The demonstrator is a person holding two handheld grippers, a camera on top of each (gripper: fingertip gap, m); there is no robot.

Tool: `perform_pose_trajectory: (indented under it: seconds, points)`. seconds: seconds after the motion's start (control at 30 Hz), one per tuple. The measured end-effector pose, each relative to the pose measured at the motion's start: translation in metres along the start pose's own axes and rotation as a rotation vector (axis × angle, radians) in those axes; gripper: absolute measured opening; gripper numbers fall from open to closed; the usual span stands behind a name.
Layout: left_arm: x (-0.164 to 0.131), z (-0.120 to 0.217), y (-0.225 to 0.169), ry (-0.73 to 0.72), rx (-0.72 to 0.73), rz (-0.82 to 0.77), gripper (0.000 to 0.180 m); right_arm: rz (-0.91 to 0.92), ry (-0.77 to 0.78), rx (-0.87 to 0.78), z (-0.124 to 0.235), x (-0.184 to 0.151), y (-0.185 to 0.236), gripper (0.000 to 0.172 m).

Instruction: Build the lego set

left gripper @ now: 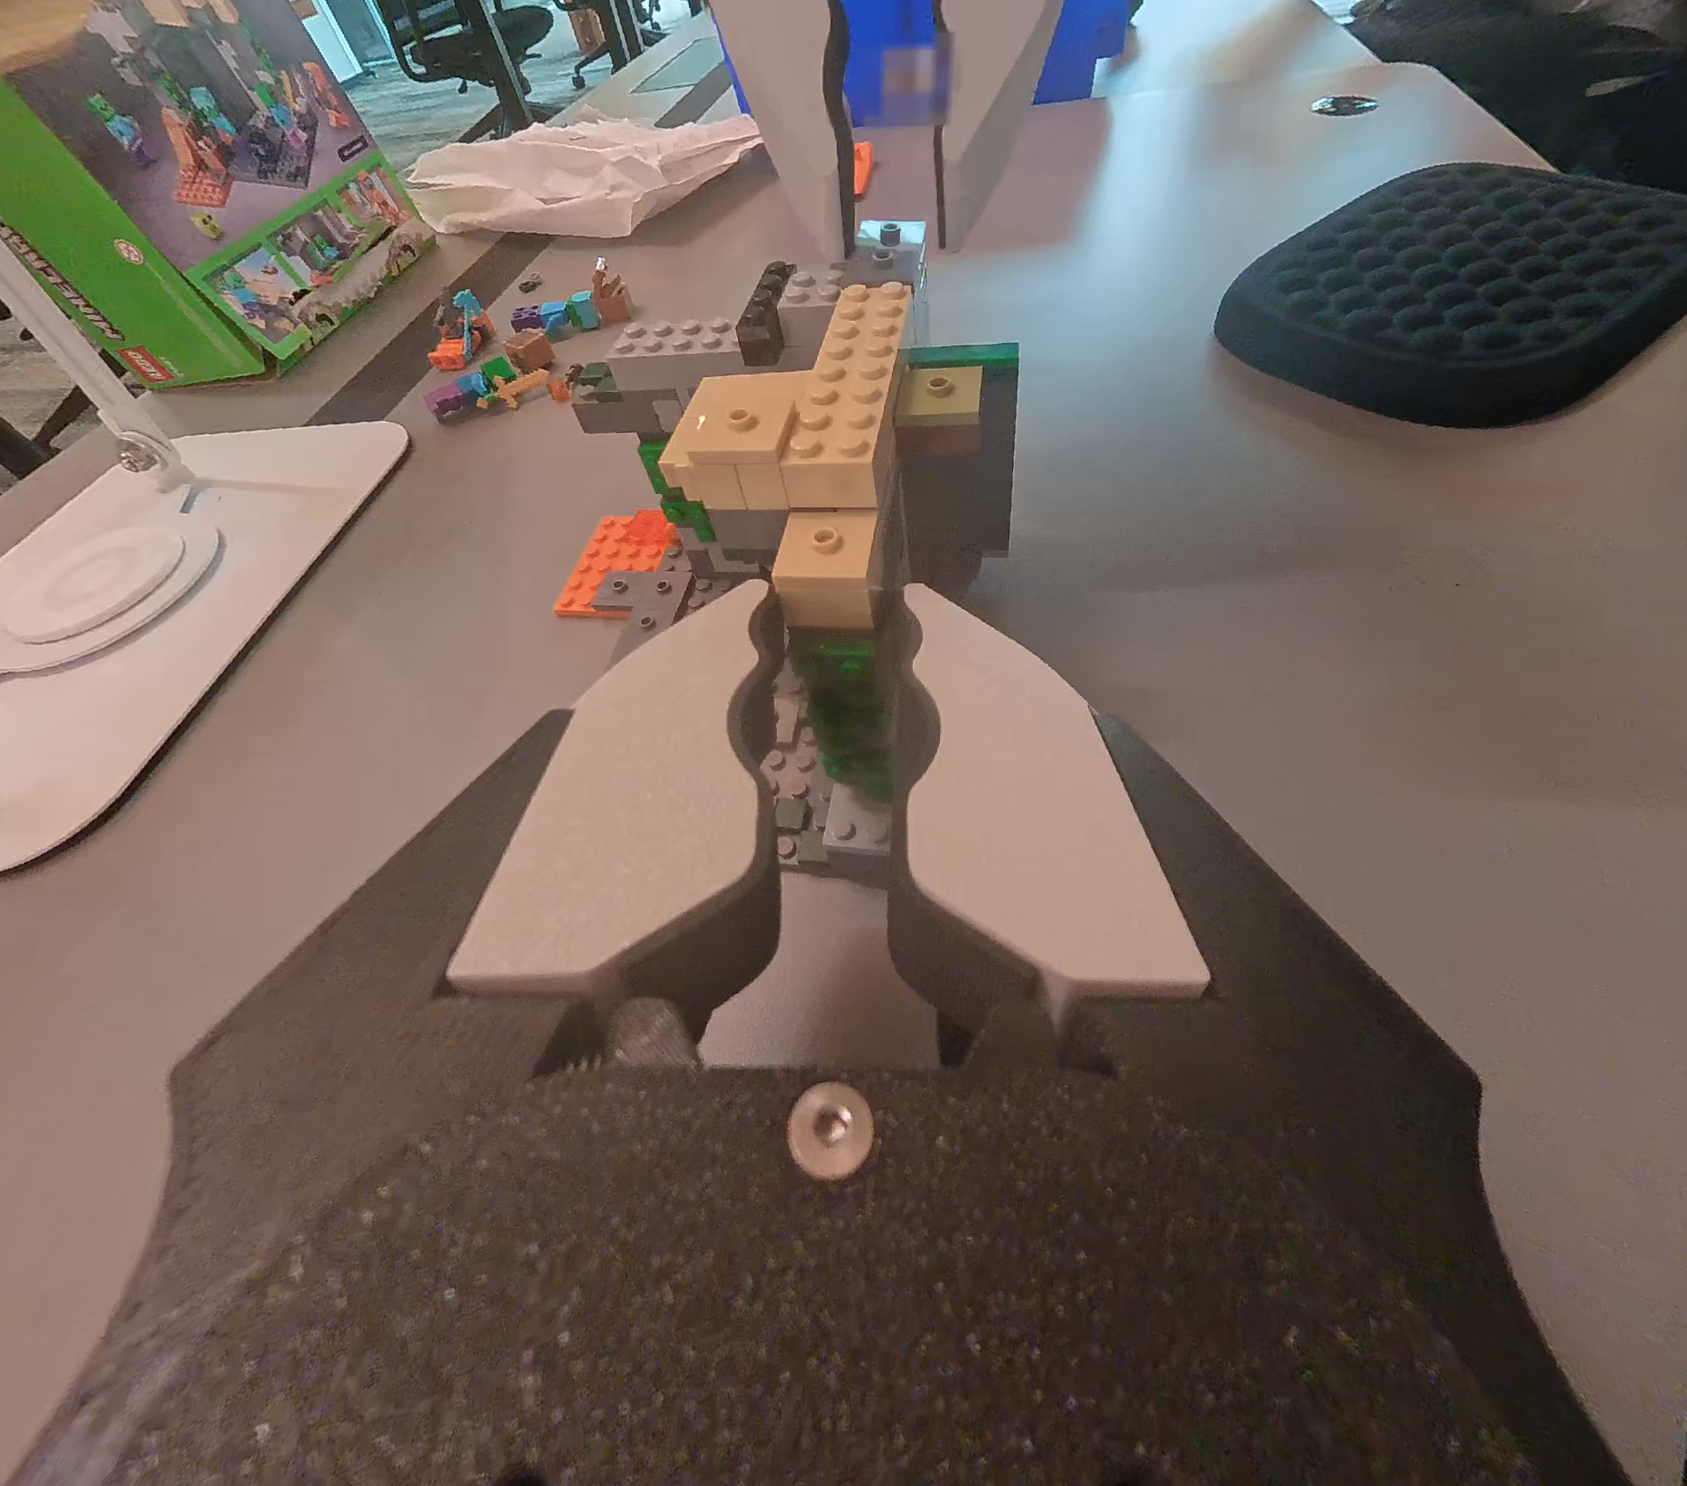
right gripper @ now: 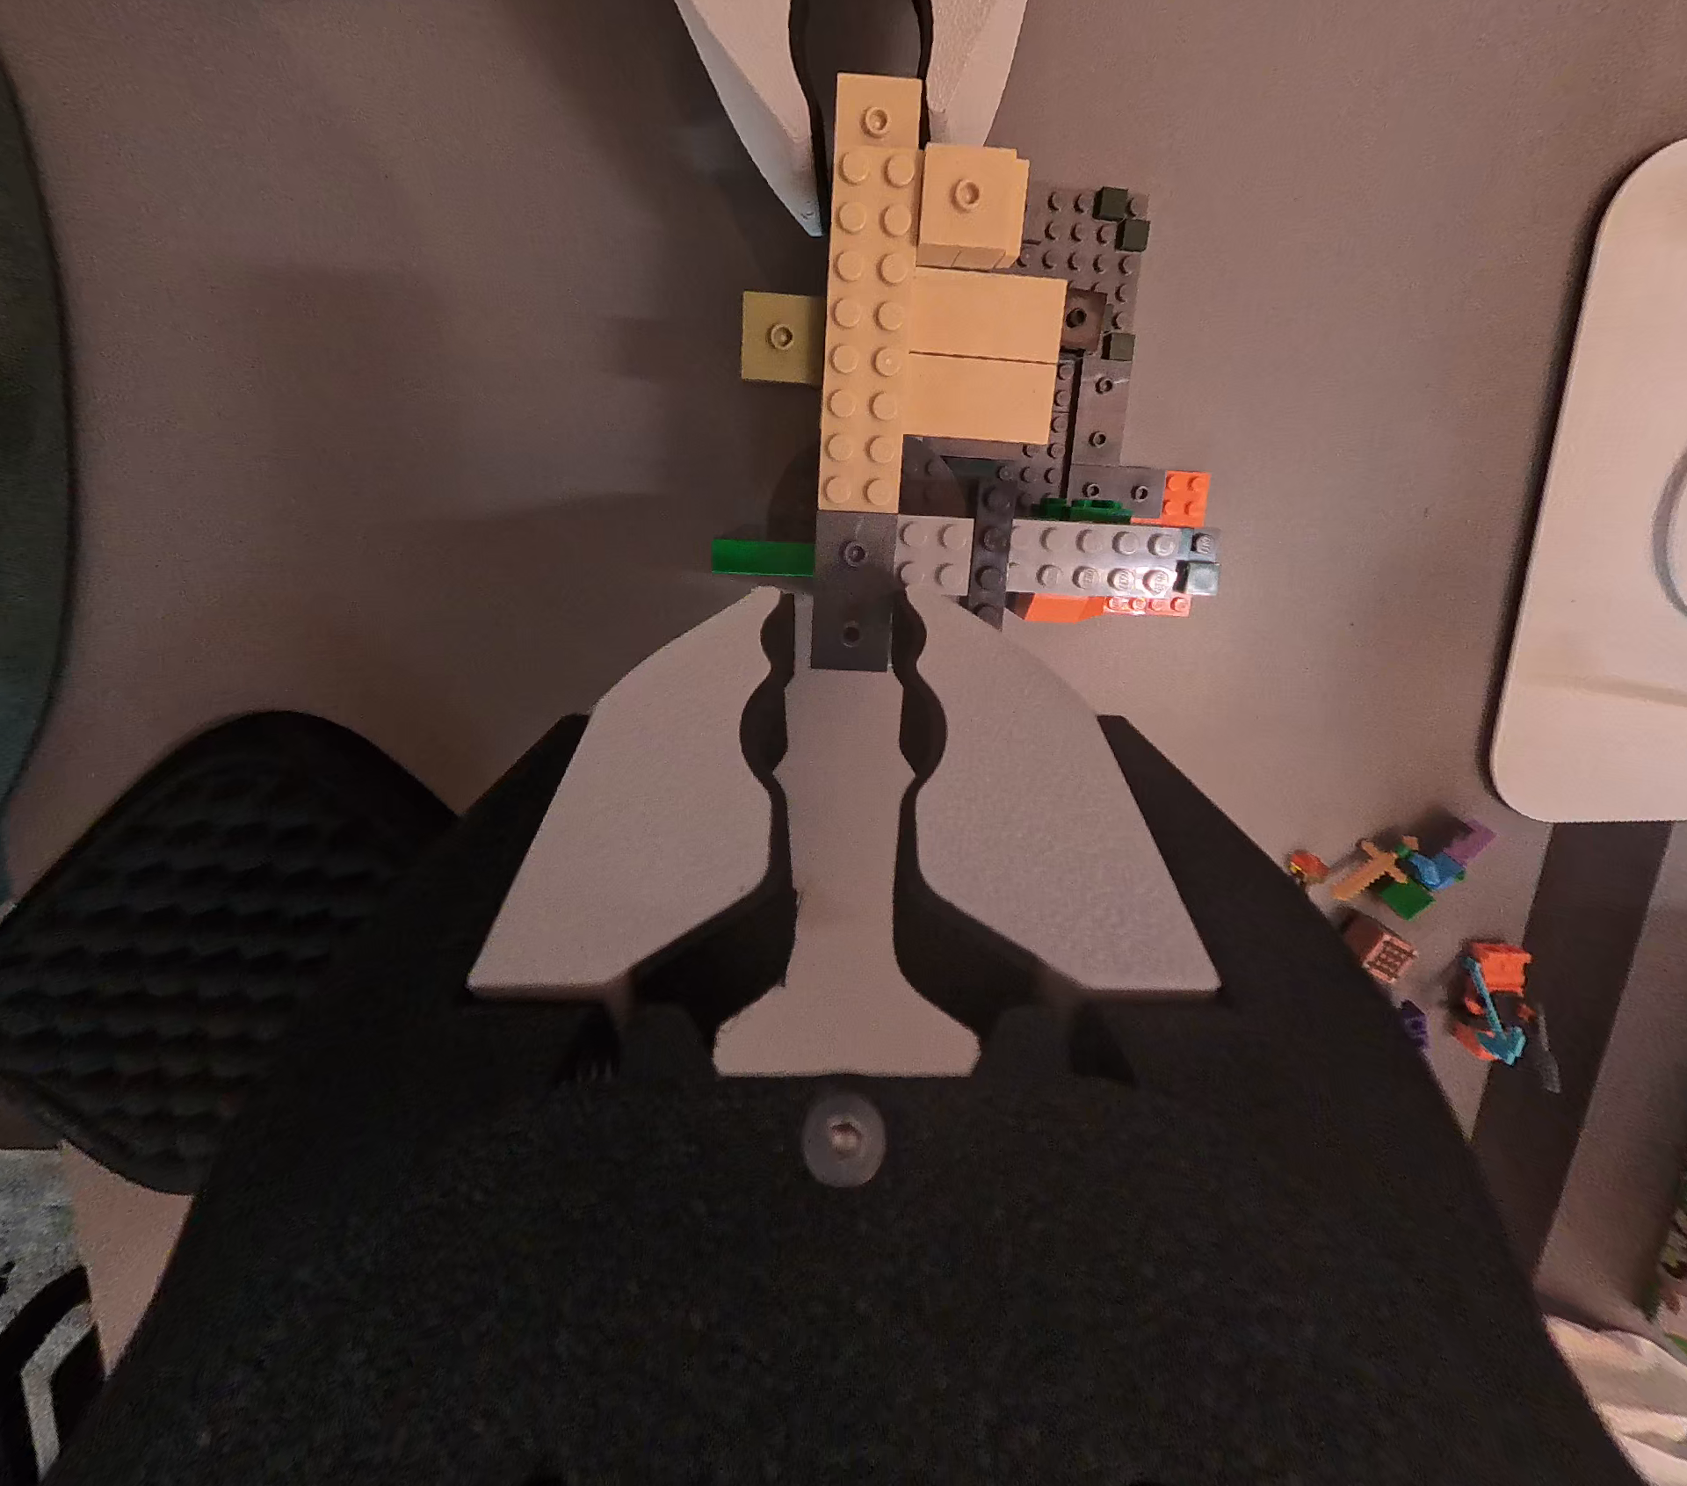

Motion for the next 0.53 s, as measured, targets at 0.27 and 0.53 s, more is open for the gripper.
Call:
perform_pose_trajectory:
  seconds: [0.27, 0.53]
  points:
    - [0.0, -0.0003, 0.0001, 0.0, 0.0, -0.001, 0.021, -0.087, -0.062, 0.018, 0.0072, 0.0089, -0.0011, 0.012]
    - [-0.0001, -0.0003, -0.0003, -0.001, -0.001, -0.001, 0.021, -0.117, -0.024, 0.02, 0.0026, 0.004, -0.0045, 0.005]
Point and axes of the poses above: each gripper's, where its closed fingertips meet, z back along the fingers, x out of its top, y = z × x across the jaws, the point moved 1 cm from there along z, back along the fingers, and after that the axes turned 3 degrees about x, right-handed, at the moved point
